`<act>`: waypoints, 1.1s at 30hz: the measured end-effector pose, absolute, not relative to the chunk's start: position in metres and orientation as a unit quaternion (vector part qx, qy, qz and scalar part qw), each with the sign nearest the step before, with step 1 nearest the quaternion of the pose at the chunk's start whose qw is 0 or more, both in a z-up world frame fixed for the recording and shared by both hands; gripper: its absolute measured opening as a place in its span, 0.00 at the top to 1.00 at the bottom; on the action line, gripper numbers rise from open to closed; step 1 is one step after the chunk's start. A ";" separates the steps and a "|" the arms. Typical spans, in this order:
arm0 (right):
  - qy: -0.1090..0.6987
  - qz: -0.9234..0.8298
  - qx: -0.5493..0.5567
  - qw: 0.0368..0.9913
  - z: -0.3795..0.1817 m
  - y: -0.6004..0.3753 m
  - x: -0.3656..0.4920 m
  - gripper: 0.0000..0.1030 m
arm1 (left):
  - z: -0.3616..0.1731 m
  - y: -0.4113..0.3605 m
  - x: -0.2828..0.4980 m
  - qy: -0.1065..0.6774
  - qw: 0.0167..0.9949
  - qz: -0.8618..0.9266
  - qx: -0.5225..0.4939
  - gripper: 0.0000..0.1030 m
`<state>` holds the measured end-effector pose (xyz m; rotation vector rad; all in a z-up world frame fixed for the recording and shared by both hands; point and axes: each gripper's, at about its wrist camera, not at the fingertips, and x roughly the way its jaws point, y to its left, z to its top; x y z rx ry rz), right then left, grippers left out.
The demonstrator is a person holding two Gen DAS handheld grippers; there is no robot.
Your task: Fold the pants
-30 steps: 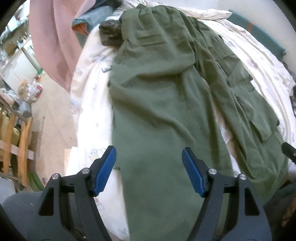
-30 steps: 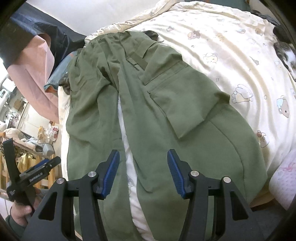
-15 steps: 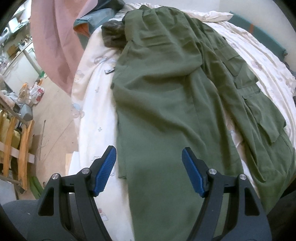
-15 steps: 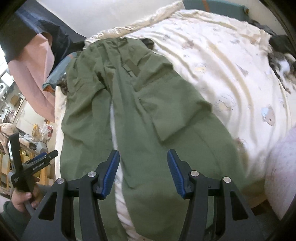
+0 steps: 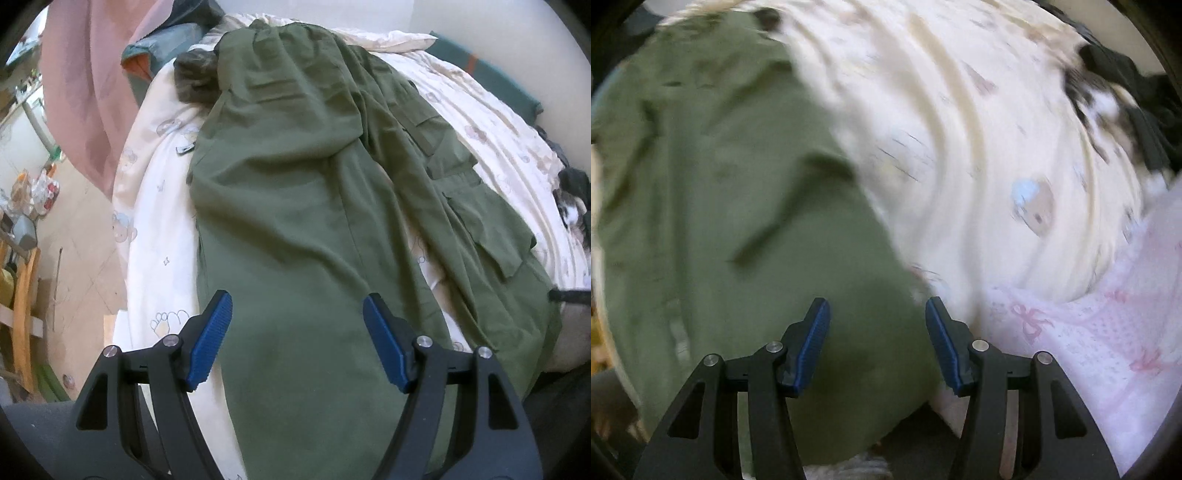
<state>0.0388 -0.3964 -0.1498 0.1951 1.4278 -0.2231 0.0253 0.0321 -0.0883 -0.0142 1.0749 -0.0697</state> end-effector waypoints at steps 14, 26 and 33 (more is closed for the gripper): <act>0.646 -0.081 0.002 0.759 -0.155 -0.377 0.017 0.96 | -0.088 0.031 0.026 0.519 0.853 -0.048 -0.024 0.32; 0.572 0.084 0.031 0.815 -0.049 -0.294 -0.028 1.00 | -0.083 0.035 0.026 0.511 0.859 -0.038 -0.028 0.32; 0.535 0.229 0.029 0.813 -0.006 -0.173 -0.030 1.00 | -0.080 0.079 0.028 0.507 0.858 0.046 -0.063 0.32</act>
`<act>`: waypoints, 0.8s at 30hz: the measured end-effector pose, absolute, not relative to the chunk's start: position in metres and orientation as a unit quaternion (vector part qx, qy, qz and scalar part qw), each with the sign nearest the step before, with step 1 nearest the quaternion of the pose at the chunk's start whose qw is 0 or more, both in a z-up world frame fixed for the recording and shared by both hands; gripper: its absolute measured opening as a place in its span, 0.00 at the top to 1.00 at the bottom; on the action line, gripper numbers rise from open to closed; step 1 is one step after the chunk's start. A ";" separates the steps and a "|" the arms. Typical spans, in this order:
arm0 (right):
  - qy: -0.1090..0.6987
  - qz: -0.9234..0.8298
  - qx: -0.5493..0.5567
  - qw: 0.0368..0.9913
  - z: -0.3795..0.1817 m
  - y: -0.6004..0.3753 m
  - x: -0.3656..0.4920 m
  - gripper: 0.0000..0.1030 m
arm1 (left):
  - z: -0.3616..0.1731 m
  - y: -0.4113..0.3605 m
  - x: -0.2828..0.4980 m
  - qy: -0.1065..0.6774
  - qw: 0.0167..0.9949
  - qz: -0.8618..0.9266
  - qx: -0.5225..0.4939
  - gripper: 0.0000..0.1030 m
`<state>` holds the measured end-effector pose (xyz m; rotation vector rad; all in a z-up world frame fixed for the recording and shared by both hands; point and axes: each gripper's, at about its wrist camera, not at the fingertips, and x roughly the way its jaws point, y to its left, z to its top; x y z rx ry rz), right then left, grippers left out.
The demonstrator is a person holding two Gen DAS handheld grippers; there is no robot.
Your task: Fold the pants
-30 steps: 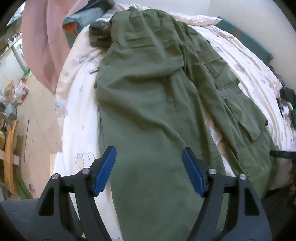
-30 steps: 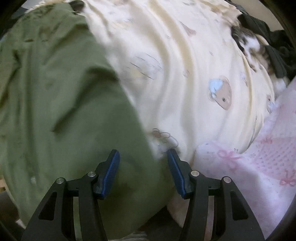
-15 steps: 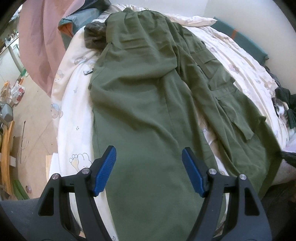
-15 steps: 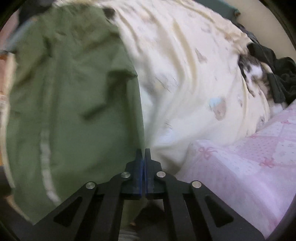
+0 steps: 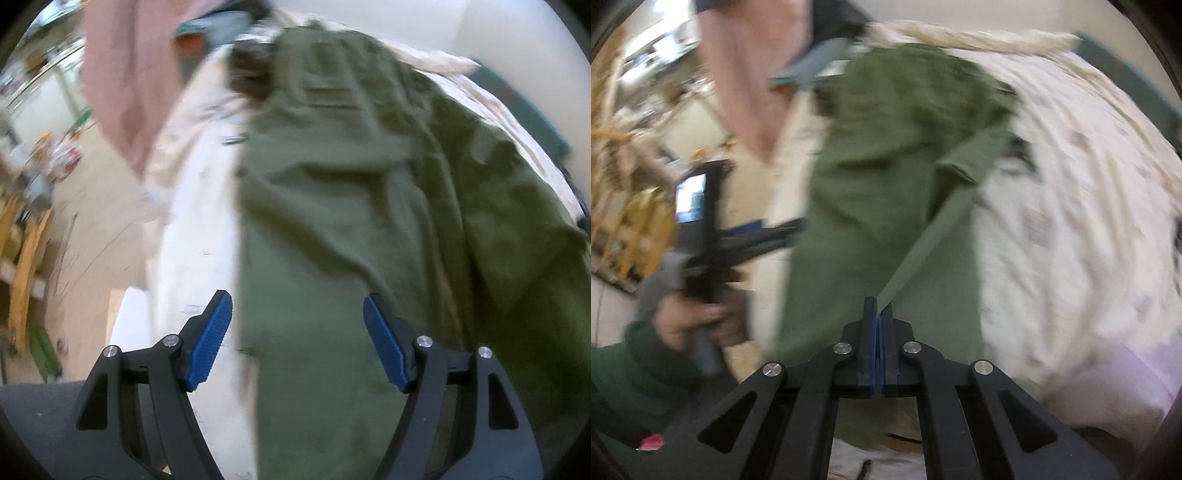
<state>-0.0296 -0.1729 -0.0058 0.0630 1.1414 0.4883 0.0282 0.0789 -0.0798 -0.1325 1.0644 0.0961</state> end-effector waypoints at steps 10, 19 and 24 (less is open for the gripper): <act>0.617 0.323 0.018 0.717 -0.159 -0.008 -0.007 1.00 | -0.076 0.177 0.026 0.502 0.837 0.140 -0.165 0.32; 0.656 0.364 0.122 0.650 -0.188 -0.022 0.006 0.51 | -0.099 0.180 0.026 0.538 0.819 0.109 -0.169 0.32; 0.585 0.403 0.106 0.696 -0.105 -0.087 -0.005 0.50 | -0.102 0.169 0.022 0.541 0.824 0.089 -0.144 0.32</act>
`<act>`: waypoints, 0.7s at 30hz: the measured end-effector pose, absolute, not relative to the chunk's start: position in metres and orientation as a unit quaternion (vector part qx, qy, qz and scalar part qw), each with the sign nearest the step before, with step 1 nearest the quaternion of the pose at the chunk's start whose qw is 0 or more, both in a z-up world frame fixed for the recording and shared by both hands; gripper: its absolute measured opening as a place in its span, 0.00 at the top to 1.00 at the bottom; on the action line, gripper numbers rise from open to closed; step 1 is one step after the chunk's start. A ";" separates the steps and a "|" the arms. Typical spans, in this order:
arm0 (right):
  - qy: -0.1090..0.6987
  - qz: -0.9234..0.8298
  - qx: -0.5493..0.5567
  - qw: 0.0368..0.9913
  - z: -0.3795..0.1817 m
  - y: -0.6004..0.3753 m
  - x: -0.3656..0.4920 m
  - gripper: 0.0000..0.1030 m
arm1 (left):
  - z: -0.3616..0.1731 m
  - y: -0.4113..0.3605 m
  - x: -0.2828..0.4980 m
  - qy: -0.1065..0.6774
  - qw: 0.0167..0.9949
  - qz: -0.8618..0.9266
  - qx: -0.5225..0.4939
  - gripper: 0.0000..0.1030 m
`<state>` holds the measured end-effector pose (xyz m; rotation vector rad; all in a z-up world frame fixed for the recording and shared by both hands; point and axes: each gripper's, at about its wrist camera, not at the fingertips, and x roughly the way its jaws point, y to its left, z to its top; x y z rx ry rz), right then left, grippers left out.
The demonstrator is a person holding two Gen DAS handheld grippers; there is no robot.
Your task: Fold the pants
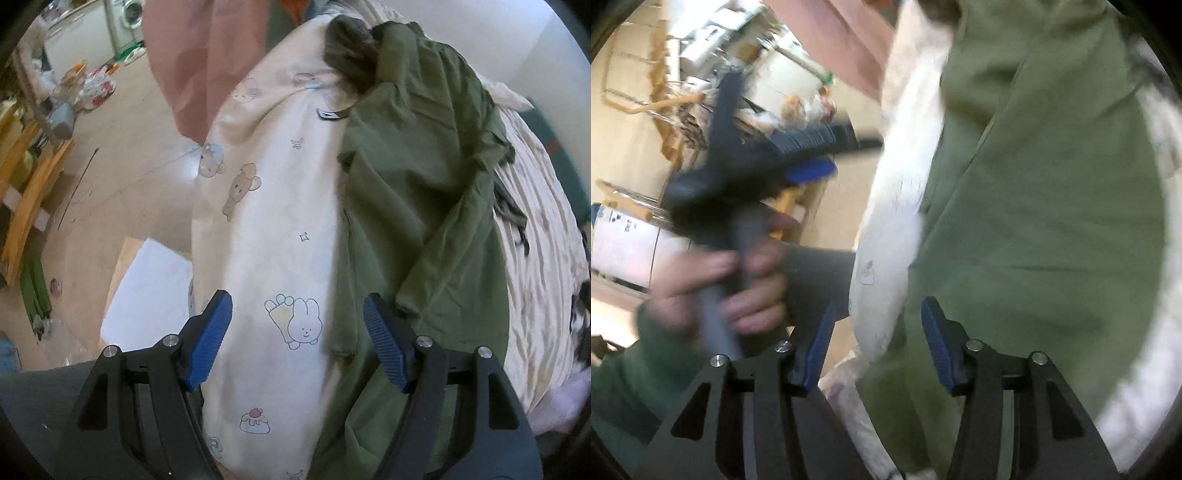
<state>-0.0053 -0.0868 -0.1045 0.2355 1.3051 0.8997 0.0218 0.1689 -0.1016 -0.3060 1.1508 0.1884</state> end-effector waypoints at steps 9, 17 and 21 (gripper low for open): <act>0.662 0.344 0.031 0.665 -0.129 -0.151 -0.058 0.50 | -0.101 0.150 0.017 0.536 0.833 0.080 -0.108 0.32; 0.632 0.381 -0.068 0.672 -0.147 -0.082 -0.110 0.99 | -0.100 0.138 0.012 0.533 0.840 0.071 -0.080 0.32; 0.580 0.486 -0.134 0.640 -0.105 -0.043 -0.163 0.99 | -0.095 0.137 0.010 0.525 0.844 0.070 -0.086 0.32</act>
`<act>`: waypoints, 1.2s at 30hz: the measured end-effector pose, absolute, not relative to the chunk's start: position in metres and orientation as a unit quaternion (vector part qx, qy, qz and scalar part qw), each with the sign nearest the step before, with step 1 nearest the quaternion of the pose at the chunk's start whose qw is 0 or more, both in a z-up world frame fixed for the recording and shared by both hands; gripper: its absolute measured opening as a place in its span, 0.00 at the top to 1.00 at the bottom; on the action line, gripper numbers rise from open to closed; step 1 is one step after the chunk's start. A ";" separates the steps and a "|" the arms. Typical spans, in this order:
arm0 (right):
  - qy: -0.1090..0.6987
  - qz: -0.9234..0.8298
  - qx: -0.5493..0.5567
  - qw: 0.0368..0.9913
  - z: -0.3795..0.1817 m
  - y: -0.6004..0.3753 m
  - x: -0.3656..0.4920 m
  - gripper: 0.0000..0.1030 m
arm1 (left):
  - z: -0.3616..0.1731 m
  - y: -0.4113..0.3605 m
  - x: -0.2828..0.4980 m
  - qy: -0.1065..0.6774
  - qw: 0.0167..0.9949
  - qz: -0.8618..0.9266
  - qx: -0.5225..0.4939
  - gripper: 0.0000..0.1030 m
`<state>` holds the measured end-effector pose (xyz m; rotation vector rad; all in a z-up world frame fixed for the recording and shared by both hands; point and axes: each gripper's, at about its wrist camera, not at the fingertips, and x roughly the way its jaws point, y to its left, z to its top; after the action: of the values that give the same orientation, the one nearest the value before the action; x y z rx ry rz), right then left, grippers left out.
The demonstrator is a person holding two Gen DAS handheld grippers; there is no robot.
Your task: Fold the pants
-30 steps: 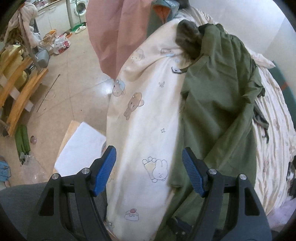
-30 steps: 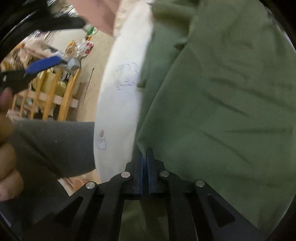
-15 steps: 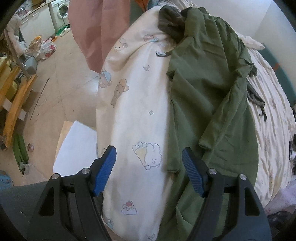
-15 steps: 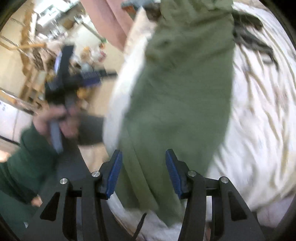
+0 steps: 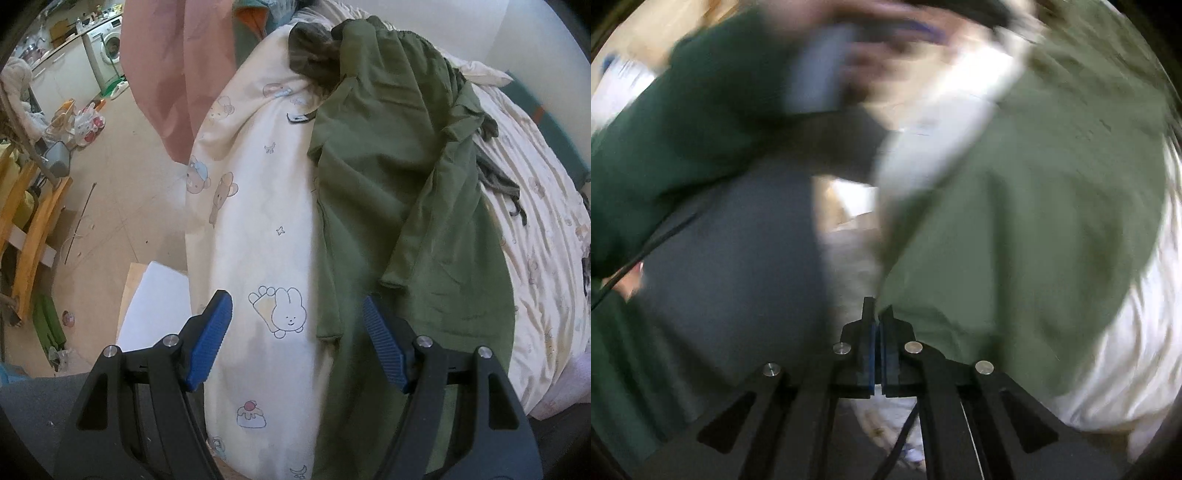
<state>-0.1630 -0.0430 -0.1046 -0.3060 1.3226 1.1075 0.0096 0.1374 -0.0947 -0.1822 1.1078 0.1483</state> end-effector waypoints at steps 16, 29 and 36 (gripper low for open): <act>0.717 0.463 -0.016 0.521 -0.216 0.007 -0.132 0.52 | -0.114 0.156 0.016 0.555 0.818 0.081 -0.123 0.32; 0.491 0.307 0.155 0.800 -0.046 -0.201 0.011 0.42 | -0.052 0.091 0.109 0.528 0.847 0.039 -0.043 0.32; 0.437 0.140 0.276 0.844 -0.064 -0.306 0.137 0.41 | -0.017 0.002 0.257 0.491 0.870 0.007 0.042 0.32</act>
<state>0.1372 -0.3056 -0.0645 0.5824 0.9230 0.2960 0.2566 0.0022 -0.0170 0.0889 1.0276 0.0138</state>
